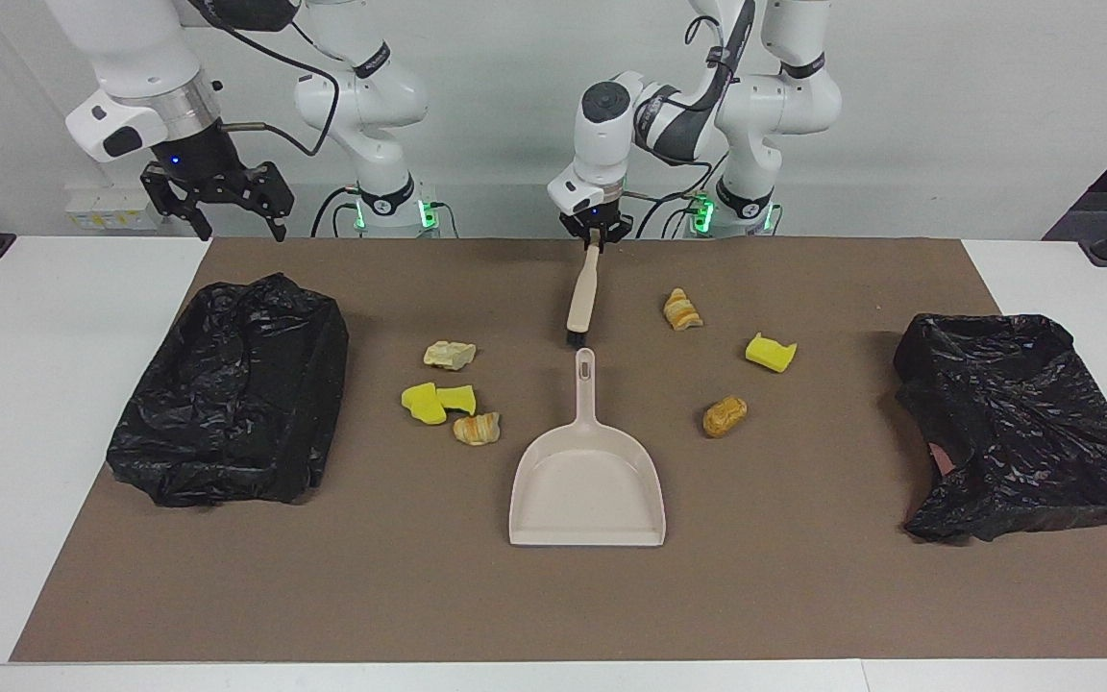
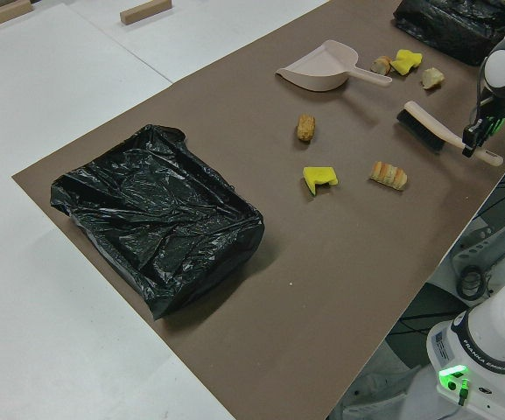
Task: Sweep and dump trash in bin
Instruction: 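Lift the brush with the left gripper while the right gripper grasps the dustpan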
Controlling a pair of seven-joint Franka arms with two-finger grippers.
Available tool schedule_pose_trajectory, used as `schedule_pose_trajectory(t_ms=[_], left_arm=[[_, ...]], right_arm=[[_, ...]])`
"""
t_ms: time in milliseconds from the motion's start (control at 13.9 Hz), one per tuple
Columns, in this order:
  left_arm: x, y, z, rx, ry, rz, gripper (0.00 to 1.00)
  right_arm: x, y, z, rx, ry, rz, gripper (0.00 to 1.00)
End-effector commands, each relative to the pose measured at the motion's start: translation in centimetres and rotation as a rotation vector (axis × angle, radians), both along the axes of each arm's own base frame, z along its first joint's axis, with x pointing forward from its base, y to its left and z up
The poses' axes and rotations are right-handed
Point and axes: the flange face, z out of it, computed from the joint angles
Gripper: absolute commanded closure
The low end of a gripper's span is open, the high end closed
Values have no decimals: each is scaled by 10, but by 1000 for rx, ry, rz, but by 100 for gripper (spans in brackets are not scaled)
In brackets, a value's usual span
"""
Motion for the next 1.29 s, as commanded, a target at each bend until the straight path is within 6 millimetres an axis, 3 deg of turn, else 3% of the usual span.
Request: schedule_pose_trajectory(t_ms=[0,216,288,431,575,791,1007,1222], left_arm=[[51,41,27,61,-32,-68,100],[119,103,45,3,-29,-31,100],[142,114,47,-19,-23,-22,100],[195,142,59,28,-75,-37,100],[236,162,62,55,-86,-136,100],[293,207,56,73,-83,-315,100],[343,225,48,108,-81,-559,100],[348,242,41,95,-55,-761,100]], right_arm=[[-9,50,-3,-5,33,53,0],[0,108,-17,5,21,13,0],[4,131,-22,8,-2,17,0],[23,186,-59,11,-8,-14,0],[37,247,-112,7,27,-71,0],[51,335,-166,-35,-11,-101,0],[64,376,-195,35,-41,-172,0],[62,409,-228,82,-37,-171,0]])
